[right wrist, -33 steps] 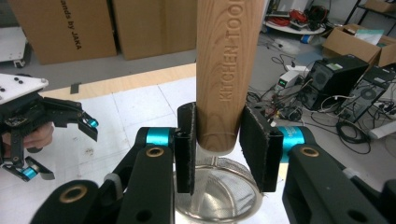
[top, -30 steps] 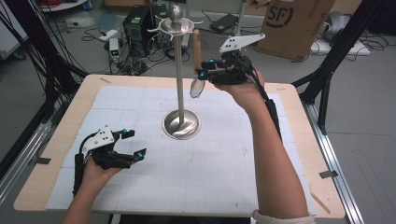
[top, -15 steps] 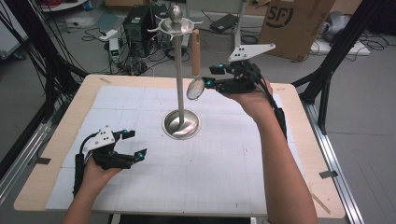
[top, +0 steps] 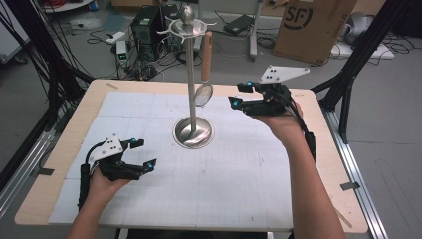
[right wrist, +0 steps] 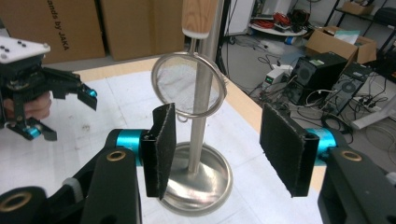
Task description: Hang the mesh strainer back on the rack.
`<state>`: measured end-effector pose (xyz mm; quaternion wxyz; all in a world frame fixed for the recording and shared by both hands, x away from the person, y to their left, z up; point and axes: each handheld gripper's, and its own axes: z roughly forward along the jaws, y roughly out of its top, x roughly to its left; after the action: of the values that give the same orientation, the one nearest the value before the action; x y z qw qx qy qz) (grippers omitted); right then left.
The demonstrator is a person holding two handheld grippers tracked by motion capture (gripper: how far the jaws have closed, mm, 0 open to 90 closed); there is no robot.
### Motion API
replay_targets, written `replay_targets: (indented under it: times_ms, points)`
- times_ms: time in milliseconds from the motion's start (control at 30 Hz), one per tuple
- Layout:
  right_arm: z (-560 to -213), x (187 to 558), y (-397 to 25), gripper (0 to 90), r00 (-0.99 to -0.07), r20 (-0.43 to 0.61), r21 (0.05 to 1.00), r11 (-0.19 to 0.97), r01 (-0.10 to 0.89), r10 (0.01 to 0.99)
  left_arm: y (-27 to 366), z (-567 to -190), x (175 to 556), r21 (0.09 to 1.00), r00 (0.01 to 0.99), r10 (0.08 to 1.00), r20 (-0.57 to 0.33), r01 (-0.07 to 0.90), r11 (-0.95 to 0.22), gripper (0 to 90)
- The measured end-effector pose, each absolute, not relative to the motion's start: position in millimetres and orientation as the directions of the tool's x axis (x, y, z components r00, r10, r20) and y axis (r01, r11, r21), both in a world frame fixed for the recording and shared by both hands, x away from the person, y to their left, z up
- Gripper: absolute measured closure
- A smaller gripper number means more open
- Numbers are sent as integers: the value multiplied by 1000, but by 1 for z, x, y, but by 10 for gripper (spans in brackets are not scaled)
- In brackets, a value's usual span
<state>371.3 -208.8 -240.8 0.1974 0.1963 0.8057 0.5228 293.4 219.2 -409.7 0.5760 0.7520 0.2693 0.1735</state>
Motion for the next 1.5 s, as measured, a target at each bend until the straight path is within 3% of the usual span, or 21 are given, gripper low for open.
replay_targets:
  times_ms: [1500]
  points:
    - [-350,315,-266,344,-798,-28,936,296,191,602,217,-413,294,956,795,605,-49,213,-203,155]
